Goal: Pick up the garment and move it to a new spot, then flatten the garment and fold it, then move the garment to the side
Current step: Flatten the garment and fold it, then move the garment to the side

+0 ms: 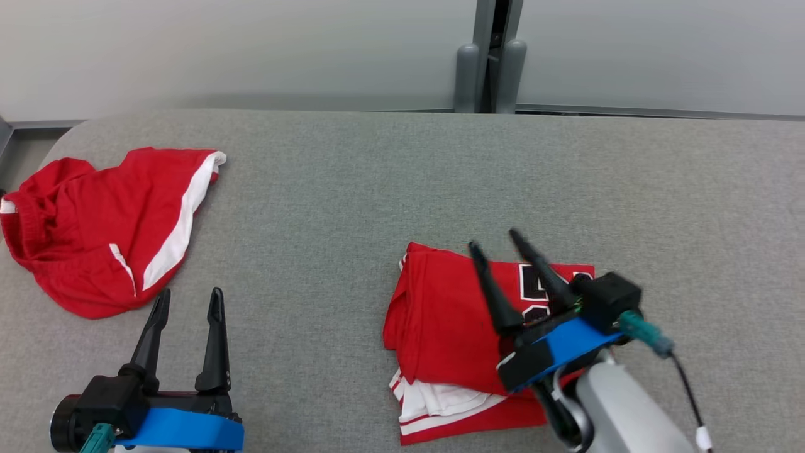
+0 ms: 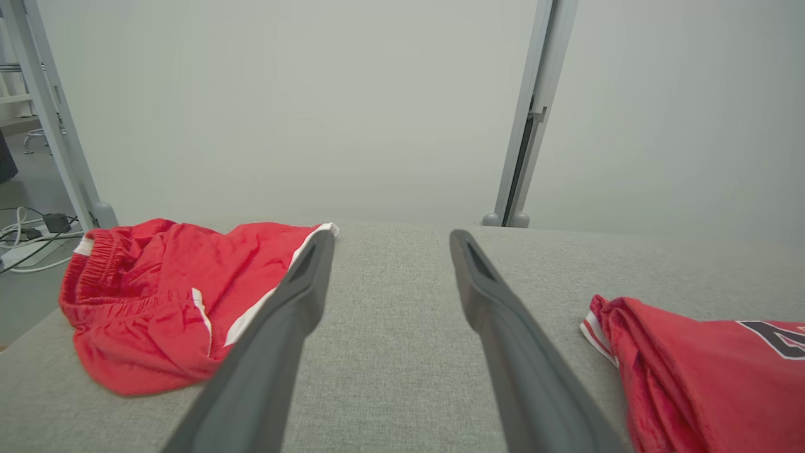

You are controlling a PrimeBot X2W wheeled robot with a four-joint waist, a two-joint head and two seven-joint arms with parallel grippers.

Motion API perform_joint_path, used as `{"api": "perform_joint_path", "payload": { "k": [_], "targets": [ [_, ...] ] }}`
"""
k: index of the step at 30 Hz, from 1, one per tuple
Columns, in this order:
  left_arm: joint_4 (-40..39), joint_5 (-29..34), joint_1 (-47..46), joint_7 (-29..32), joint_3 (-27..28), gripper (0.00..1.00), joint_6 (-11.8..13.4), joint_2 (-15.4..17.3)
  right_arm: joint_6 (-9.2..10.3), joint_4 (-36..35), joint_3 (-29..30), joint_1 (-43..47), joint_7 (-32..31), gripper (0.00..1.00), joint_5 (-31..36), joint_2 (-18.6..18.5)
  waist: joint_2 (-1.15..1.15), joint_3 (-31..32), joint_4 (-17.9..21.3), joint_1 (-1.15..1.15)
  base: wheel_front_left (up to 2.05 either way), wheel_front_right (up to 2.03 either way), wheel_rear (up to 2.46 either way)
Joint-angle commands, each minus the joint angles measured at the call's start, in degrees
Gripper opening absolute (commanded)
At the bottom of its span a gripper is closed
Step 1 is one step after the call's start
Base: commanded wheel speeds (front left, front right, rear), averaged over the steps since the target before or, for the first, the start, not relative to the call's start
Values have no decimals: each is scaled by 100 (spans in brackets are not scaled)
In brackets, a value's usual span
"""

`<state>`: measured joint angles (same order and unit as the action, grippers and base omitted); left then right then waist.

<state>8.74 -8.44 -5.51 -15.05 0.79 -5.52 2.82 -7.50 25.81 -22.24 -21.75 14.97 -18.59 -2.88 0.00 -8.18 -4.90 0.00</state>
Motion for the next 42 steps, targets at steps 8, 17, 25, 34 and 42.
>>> {"api": "perform_joint_path", "payload": {
  "k": [8, 17, 25, 34, 42],
  "targets": [
    [-37, 51, 181, -17, 38, 100, 20, 18, 2, -1332, 1447, 658, 27, 100, 873, -104, 0, 223, 257, 0, 0, 0, 0],
    [-53, 134, 352, -17, 97, 100, 1, 17, 2, -1903, 2248, 1441, 17, 100, 1162, -54, 0, 423, 392, 0, 0, 0, 0],
    [-26, 195, 574, -17, 189, 100, -34, 17, 2, -1856, 2404, 2048, 17, 100, 1197, -6, 0, 679, 481, 0, 0, 0, 0],
    [-7, 240, 673, -17, 206, 100, -27, 17, 2, -1476, 2394, 2196, 18, 100, 1236, 5, 0, 781, 486, 0, 0, 0, 0],
    [27, 235, 676, -17, 199, 100, 4, 17, 2, -1352, 2321, 2159, 18, 100, 1165, 6, 0, 799, 474, 0, 0, 0, 0]
  ]
}}
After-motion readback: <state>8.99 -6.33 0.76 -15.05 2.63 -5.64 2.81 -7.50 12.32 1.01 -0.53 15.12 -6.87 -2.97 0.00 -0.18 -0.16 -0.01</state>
